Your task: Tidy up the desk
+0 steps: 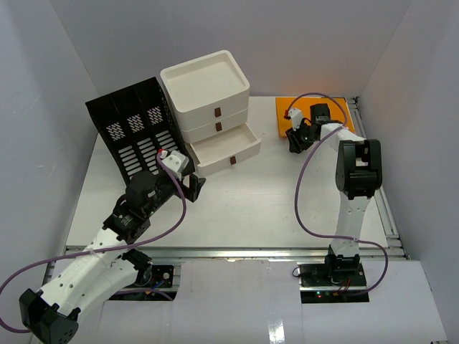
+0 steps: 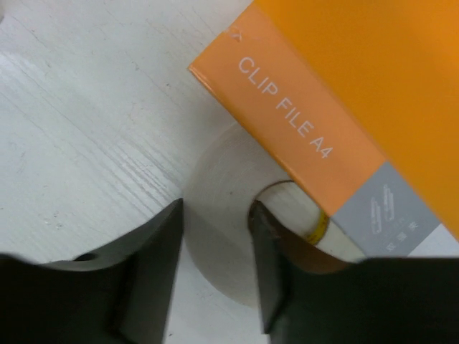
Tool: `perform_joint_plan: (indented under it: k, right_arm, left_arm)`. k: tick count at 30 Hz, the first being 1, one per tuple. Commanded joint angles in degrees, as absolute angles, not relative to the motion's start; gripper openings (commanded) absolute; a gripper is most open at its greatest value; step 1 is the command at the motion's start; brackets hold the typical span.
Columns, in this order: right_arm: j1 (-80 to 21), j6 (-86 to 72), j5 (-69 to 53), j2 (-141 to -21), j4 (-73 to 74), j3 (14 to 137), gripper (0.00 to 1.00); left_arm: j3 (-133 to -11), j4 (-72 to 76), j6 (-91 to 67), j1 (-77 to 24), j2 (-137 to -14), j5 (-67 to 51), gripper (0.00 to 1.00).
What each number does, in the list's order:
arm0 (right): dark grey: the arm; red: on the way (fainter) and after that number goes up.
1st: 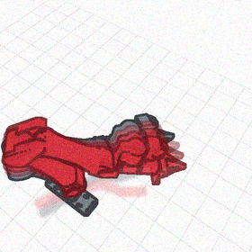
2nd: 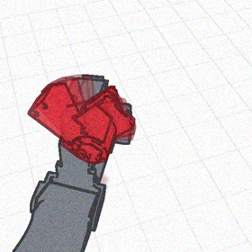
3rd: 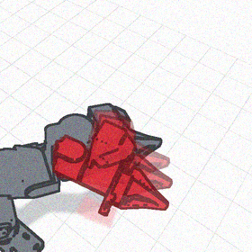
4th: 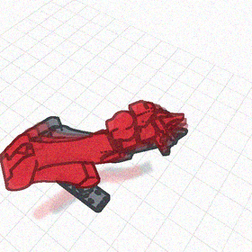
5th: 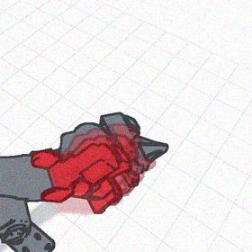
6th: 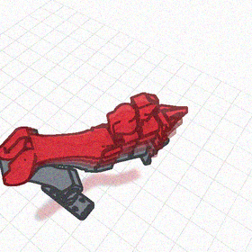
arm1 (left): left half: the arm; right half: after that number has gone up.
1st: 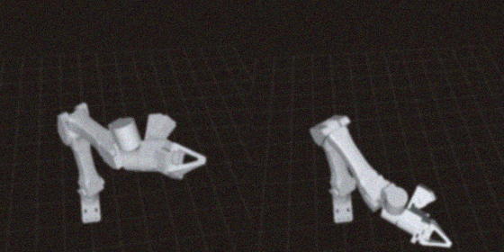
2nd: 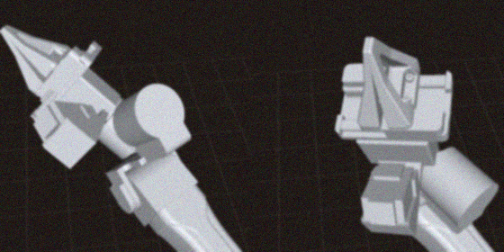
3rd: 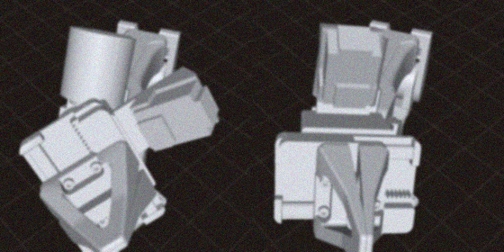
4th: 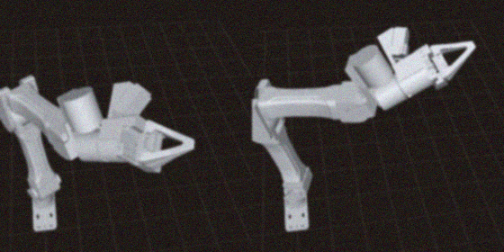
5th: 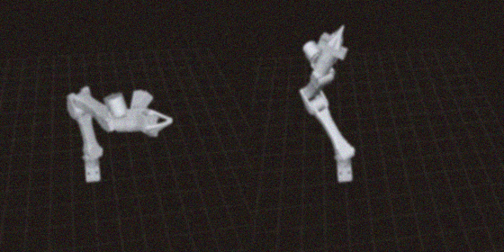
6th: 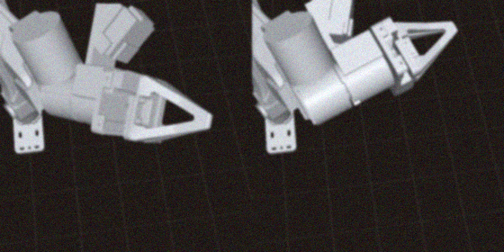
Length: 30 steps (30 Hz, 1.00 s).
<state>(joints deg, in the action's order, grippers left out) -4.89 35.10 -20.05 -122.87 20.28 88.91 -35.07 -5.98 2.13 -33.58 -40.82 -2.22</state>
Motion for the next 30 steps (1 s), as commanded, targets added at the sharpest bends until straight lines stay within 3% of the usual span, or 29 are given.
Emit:
perform_joint_plan:
  k: [1, 6, 10, 16, 24, 30]
  right_arm:
    - [-5.27, 35.70, -19.47, -122.21, 22.24, 84.72, 0.35]
    - [-5.27, 34.66, -24.58, -117.61, 23.16, 79.31, 0.27]
    - [-5.33, 34.84, -30.02, -109.47, 24.03, 72.49, 0.25]
    - [-5.27, 35.76, -36.58, -96.36, 25.77, 63.12, 0.24]
    - [-5.90, 36.42, -46.00, -85.00, 28.55, 56.58, 0.24]
    - [-8.70, 36.47, -51.30, -77.81, 29.44, 52.75, 0.24]
  left_arm:
    - [-36.05, -5.23, 1.46, -33.40, -40.68, -3.27, 0.98]
    - [-36.00, -2.57, -5.61, -33.40, -44.07, -9.10, 0.98]
    - [-33.48, 9.21, -23.23, -33.40, -48.30, -17.41, 0.98]
    - [-31.48, 24.42, -44.31, -34.32, -60.92, -17.26, 0.98]
    - [-43.08, 25.35, -49.25, -42.65, -80.11, -13.71, 0.98]
    - [-47.36, 30.13, -54.57, -44.99, -87.87, -12.40, 0.98]
